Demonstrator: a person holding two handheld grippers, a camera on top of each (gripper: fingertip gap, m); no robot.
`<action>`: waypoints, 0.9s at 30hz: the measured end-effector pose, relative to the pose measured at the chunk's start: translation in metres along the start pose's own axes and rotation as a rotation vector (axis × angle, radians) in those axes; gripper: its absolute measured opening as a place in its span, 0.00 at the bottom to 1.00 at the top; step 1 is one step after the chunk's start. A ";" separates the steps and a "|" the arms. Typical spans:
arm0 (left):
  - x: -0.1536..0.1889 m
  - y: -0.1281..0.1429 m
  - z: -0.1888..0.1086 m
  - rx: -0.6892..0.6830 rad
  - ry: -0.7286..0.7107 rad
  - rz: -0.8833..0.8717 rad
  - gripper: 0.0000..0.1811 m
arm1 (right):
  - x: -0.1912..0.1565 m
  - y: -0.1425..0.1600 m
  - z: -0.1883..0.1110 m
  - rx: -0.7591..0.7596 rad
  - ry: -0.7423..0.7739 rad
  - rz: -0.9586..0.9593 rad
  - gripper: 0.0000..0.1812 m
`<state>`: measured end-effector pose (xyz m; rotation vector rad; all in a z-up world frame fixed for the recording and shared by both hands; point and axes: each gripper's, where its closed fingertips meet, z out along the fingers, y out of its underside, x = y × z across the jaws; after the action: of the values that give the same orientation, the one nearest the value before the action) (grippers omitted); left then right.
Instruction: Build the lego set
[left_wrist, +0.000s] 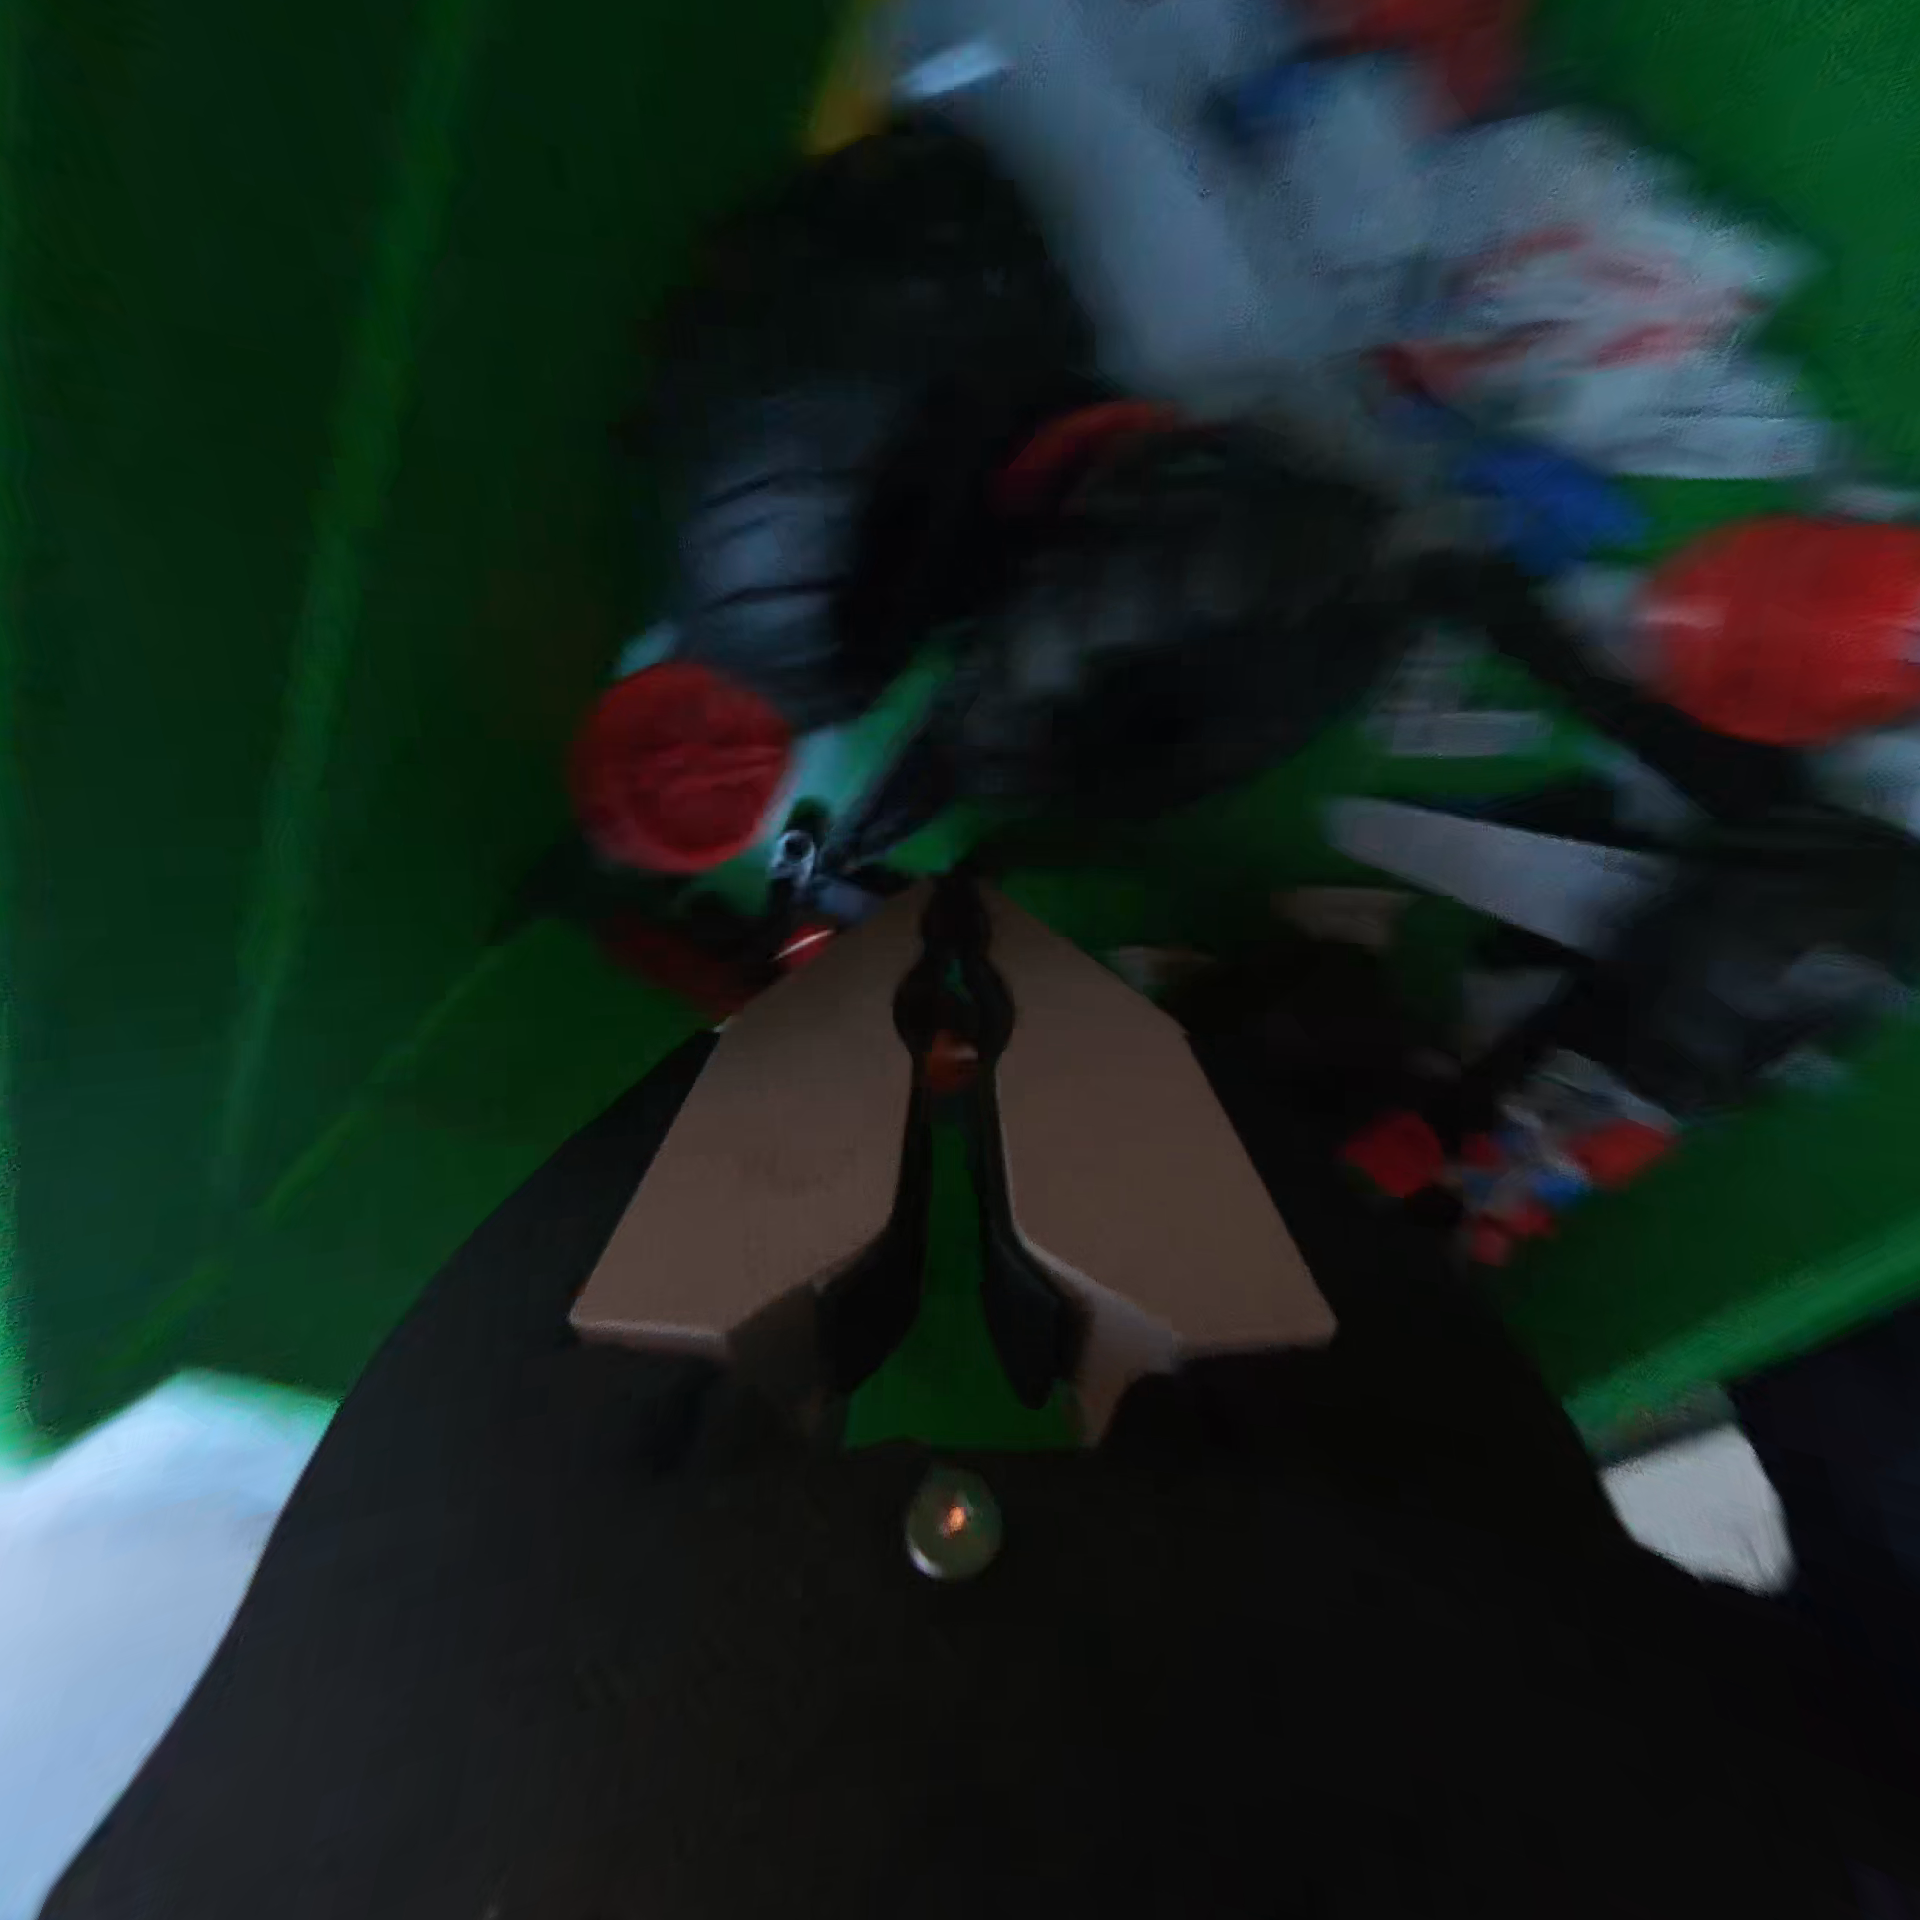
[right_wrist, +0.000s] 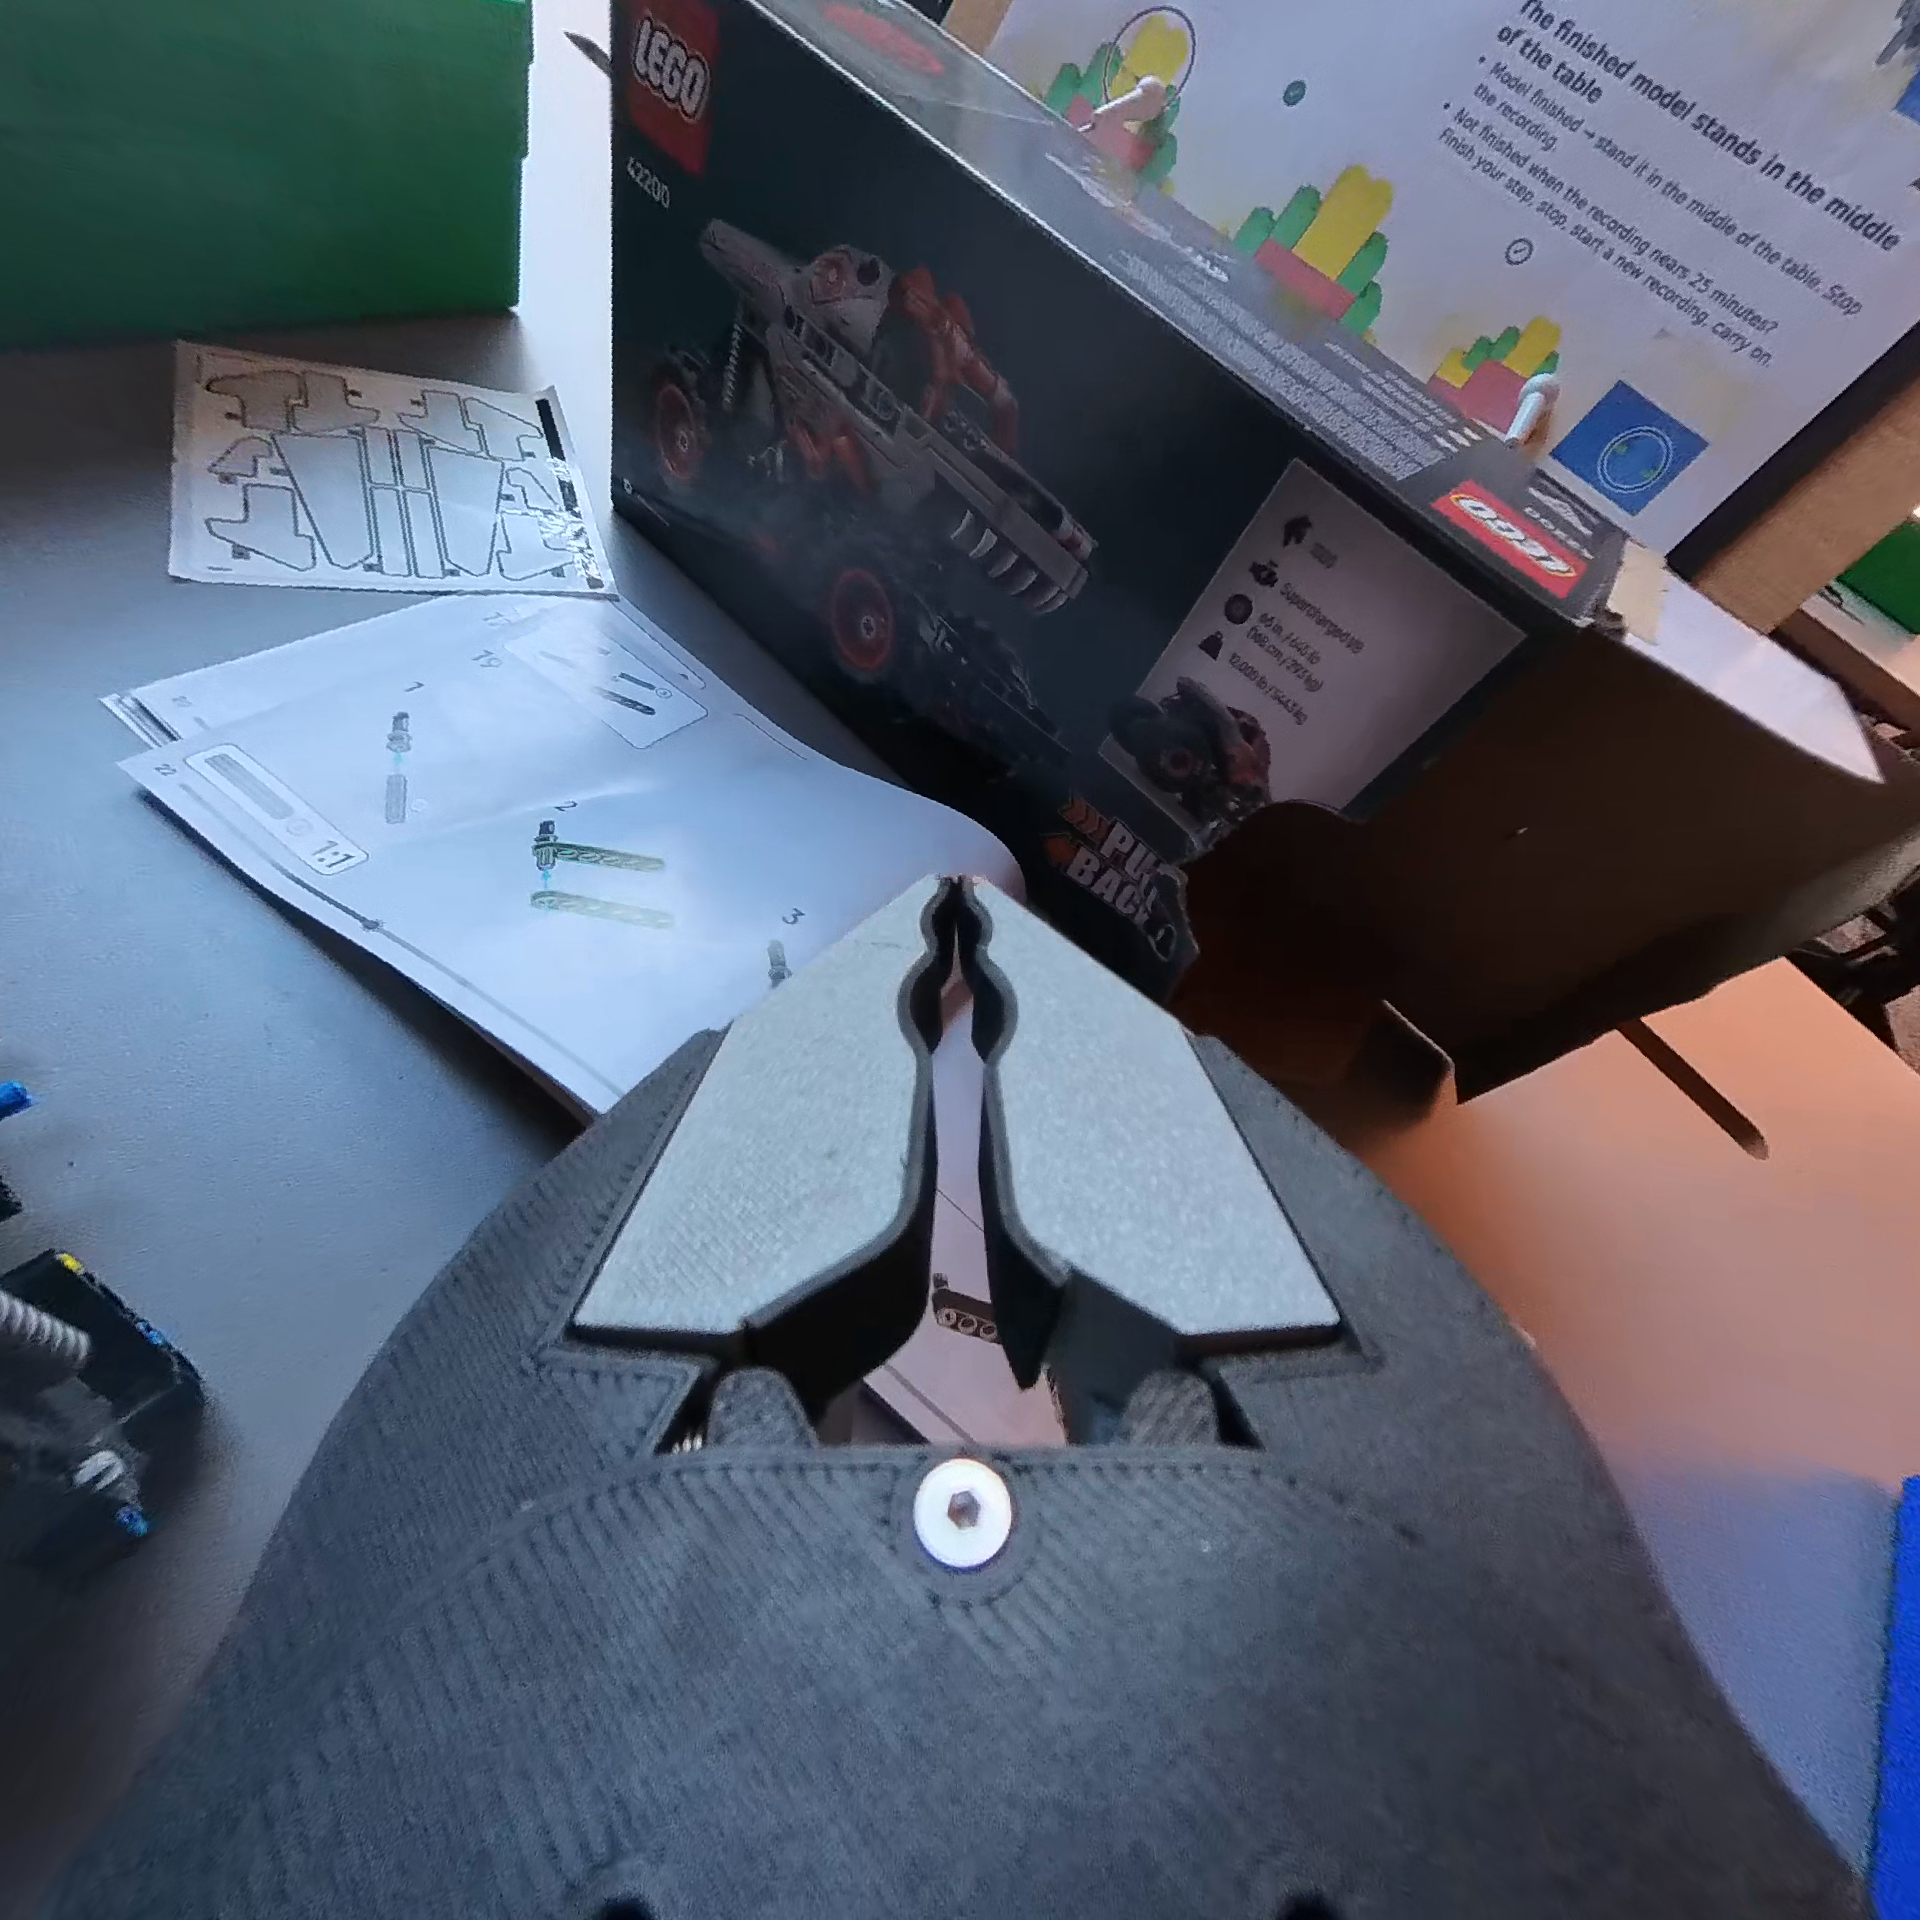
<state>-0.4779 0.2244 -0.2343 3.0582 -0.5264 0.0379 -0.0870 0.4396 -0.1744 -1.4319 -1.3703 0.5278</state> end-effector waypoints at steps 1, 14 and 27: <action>0.020 -0.005 -0.002 0.028 0.107 0.052 0.00 | 0.000 0.001 0.001 -0.003 0.000 -0.001 0.00; -0.033 0.017 0.008 -0.153 -0.212 -0.007 0.00 | 0.000 0.001 0.000 -0.007 0.002 -0.007 0.00; -0.042 -0.017 -0.021 0.106 -0.199 -0.068 0.04 | 0.002 0.001 0.000 -0.007 0.012 -0.008 0.00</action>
<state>-0.5118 0.2554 -0.2148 3.2008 -0.4418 -0.2511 -0.0860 0.4417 -0.1746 -1.4328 -1.3692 0.5090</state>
